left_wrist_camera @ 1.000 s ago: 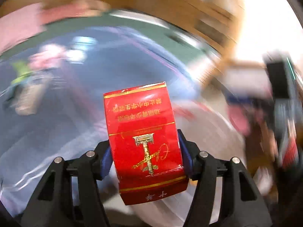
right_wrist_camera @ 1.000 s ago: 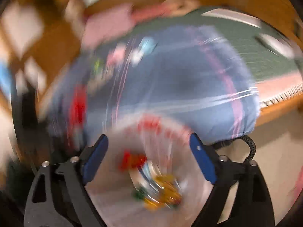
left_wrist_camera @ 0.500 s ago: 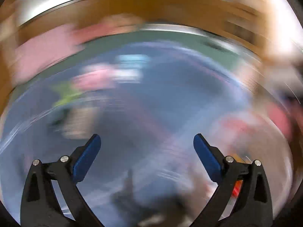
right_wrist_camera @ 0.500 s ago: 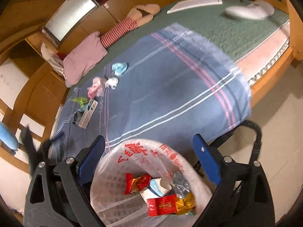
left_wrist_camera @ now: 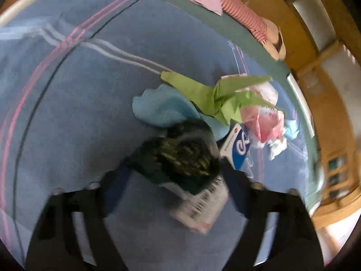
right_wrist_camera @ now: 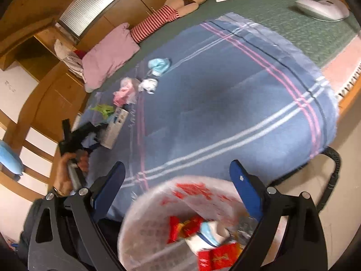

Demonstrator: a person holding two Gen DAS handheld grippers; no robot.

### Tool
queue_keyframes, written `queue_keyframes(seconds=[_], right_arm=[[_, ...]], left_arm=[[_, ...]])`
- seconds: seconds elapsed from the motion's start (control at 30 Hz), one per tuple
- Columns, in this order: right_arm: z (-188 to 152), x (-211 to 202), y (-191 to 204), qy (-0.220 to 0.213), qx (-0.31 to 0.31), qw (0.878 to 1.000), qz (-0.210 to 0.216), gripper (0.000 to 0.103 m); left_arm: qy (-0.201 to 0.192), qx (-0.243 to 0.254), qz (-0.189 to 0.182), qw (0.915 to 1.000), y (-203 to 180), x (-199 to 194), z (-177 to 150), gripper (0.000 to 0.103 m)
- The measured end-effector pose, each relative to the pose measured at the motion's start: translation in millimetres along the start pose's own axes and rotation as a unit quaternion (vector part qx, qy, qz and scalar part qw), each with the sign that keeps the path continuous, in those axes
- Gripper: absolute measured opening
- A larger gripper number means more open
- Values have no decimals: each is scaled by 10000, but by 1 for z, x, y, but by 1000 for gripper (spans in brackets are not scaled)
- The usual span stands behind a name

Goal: Collect trash
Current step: 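Grasp the dark plastic bag with the left while the right grasps the white ointment box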

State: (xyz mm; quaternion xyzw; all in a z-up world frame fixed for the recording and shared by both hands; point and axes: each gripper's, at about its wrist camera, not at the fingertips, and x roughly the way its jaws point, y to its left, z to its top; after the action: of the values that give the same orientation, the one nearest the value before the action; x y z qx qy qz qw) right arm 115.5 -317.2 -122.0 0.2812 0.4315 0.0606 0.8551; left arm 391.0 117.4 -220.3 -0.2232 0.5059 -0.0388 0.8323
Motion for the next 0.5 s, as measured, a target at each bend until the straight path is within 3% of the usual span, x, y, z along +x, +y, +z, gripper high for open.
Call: queue_keyframes(seconds=[0.1,0.2,0.33,0.4,0.5], right_arm=[[8,19,20,35,-152,9999,-53,92],[17,55,46,200,-292,9994,1,92],[33,126,89,634,-139,9979,55,92],[41,164,116,880,-38,9961,70,92],[54,219,168,1003,-323,9944,-98,92]], left_arm=[[-233,-200,16,9995,5,-18,-6,52],[-684,-376,173,9968,11,-63,-35,51],[-1541,-646,797,9827,27,-123,-75,51],[-1648,-822,961,9782,35,-136,-91,51],[-1741,-1180,900,9735,49,-147,-104,52]])
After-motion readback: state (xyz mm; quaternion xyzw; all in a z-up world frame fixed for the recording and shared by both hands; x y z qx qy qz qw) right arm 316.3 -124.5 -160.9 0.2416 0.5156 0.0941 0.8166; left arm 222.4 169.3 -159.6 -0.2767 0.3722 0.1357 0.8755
